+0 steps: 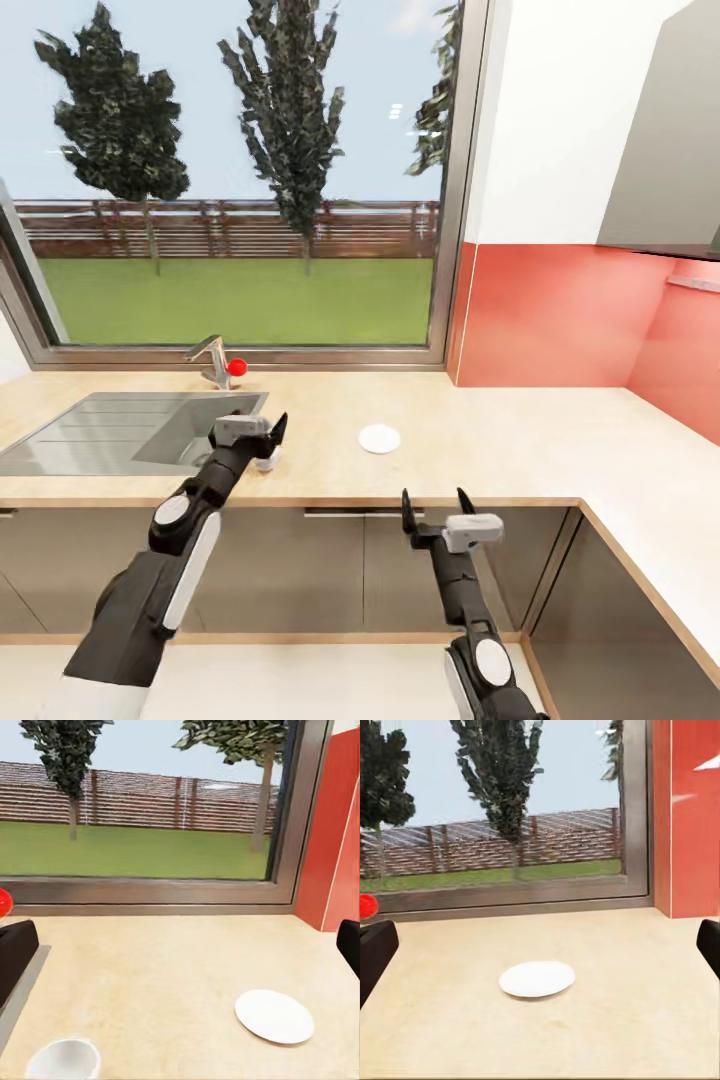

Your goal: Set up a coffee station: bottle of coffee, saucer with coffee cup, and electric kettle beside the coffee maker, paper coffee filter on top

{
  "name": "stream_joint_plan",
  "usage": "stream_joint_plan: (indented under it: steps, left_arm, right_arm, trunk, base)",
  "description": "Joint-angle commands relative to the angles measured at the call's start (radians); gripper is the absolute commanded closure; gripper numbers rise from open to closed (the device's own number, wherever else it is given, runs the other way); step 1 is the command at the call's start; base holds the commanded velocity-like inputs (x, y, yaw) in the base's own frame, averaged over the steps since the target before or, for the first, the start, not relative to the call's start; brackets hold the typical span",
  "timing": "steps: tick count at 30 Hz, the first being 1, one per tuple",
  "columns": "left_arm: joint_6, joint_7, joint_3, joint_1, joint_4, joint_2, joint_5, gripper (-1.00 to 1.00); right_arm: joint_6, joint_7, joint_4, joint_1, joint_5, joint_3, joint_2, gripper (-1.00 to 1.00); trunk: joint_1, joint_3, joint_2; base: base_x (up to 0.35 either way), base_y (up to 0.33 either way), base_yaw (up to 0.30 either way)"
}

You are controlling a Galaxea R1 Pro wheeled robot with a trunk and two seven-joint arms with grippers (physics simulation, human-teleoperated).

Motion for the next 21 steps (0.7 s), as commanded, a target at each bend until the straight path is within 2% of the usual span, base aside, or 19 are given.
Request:
stream_joint_plan:
  steps: [1, 4, 5, 7, 8, 11, 12, 14, 17, 20, 21]
  left_arm:
    - [0.037, -0.002, -0.001, -0.024, 0.000, 0.001, 0.029, -1.00]
    - [0.209, -0.005, -0.001, -0.153, 0.033, 0.009, 0.129, -1.00]
    - [0.237, -0.006, -0.001, -0.178, 0.043, 0.011, 0.143, -1.00]
    - [0.340, -0.008, -0.001, -0.281, 0.112, 0.016, 0.181, -1.00]
    - [0.363, -0.009, -0.001, -0.307, 0.136, 0.017, 0.187, -1.00]
    - [0.458, -0.020, -0.001, -0.438, 0.278, 0.019, 0.205, -1.00]
    - [0.472, -0.024, -0.001, -0.462, 0.308, 0.019, 0.207, -1.00]
    - [0.511, -0.050, -0.001, -0.550, 0.419, 0.020, 0.213, -1.00]
    - [0.531, -0.091, -0.001, -0.623, 0.514, 0.021, 0.215, -1.00]
    - [0.543, -0.167, -0.001, -0.695, 0.630, 0.021, 0.216, -1.00]
    - [0.545, -0.182, -0.001, -0.702, 0.645, 0.022, 0.216, -1.00]
  right_arm:
    - [0.017, -0.008, -0.020, -0.001, 0.007, 0.008, 0.000, -1.00]
    - [0.196, -0.007, -0.095, -0.005, -0.011, 0.028, 0.000, -1.00]
    - [0.232, -0.007, -0.102, -0.009, -0.016, 0.029, 0.000, -1.00]
    - [0.370, -0.007, -0.123, -0.043, -0.036, 0.033, 0.000, -1.00]
    - [0.400, -0.007, -0.127, -0.056, -0.041, 0.033, 0.000, -1.00]
    - [0.535, -0.007, -0.141, -0.133, -0.064, 0.033, 0.000, -1.00]
    - [0.561, -0.007, -0.143, -0.147, -0.070, 0.032, 0.000, -1.00]
    - [0.676, -0.008, -0.155, -0.192, -0.100, 0.028, 0.000, -1.00]
    - [0.810, -0.008, -0.171, -0.225, -0.137, 0.026, 0.000, -1.00]
    - [1.006, -0.006, -0.181, -0.288, -0.172, 0.024, 0.000, -1.00]
    - [1.031, -0.005, -0.181, -0.299, -0.174, 0.024, 0.000, -1.00]
  trunk:
    - [0.001, -0.003, -0.002]
    - [0.001, -0.003, -0.002]
    - [0.001, -0.003, -0.002]
    - [0.001, -0.003, -0.002]
    - [0.001, -0.003, -0.002]
    - [0.001, -0.003, -0.002]
    - [0.001, -0.003, -0.002]
    - [0.001, -0.003, -0.002]
    - [0.001, -0.003, -0.002]
    - [0.001, -0.003, -0.002]
    - [0.001, -0.003, -0.002]
  base:
    - [0.000, 0.000, 0.000]
    - [0.000, 0.000, 0.000]
    - [0.000, 0.000, 0.000]
    - [0.000, 0.000, 0.000]
    - [0.000, 0.000, 0.000]
    - [0.000, 0.000, 0.000]
    - [0.000, 0.000, 0.000]
    - [0.000, 0.000, 0.000]
    - [0.000, 0.000, 0.000]
    - [0.000, 0.000, 0.000]
    - [0.000, 0.000, 0.000]
